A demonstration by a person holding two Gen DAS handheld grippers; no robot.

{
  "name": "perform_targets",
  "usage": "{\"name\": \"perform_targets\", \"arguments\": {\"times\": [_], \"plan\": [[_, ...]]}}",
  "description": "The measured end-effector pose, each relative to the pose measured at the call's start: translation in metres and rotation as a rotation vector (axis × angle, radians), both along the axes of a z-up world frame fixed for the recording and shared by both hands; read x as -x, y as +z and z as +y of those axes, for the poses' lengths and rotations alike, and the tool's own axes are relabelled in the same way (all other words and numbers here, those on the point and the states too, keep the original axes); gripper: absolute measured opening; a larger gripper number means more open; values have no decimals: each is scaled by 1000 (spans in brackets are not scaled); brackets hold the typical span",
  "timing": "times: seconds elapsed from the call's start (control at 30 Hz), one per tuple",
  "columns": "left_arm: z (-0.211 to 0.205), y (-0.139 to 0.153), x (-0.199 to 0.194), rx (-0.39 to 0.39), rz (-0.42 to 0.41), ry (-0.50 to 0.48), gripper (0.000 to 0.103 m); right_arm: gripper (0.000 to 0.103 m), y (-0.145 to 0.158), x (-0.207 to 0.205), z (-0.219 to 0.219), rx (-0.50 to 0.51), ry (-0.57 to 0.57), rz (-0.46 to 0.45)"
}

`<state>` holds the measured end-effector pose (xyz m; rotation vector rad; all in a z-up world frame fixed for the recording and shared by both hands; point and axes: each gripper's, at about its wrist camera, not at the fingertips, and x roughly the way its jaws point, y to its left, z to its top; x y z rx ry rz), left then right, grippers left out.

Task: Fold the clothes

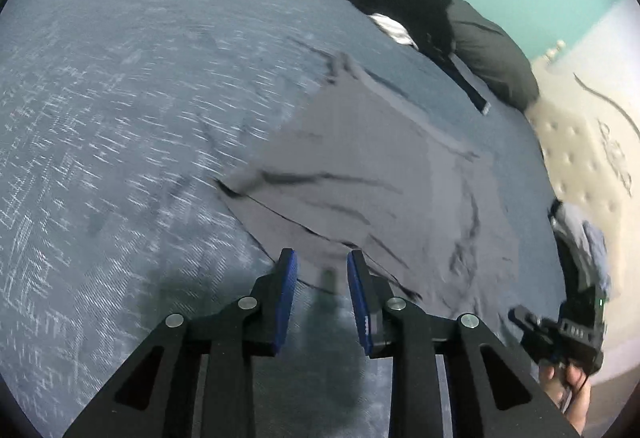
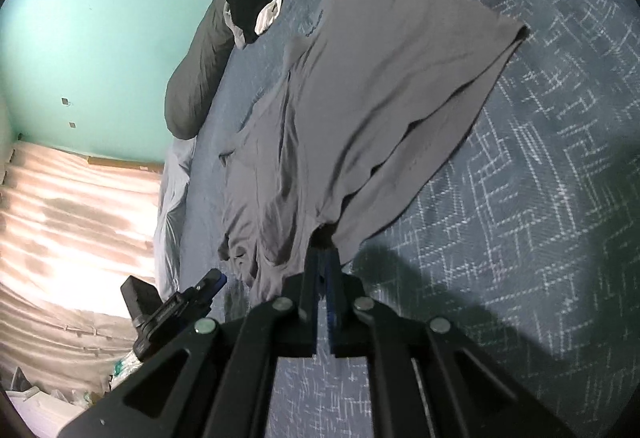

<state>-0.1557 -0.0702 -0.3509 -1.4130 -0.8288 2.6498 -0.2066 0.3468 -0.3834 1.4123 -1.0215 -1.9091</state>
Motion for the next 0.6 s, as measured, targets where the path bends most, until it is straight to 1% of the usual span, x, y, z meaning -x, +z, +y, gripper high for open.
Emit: {"name": "perform_targets", "arguments": {"times": [0.1,0.17,0.33,0.6], "plan": [[-14,-3,7,22,1,54,29,4,-3,3,-3,1,5,-5],[-22,-5,10,24,4,85,29,4,-4,6,-6,3,11,-8],[-32,-10,15,27,9,123,29,4,-5,8,-11,-5,18,-2],[-34,-15,26,24,21,127,27,4,-8,10,-15,-14,22,1]]}}
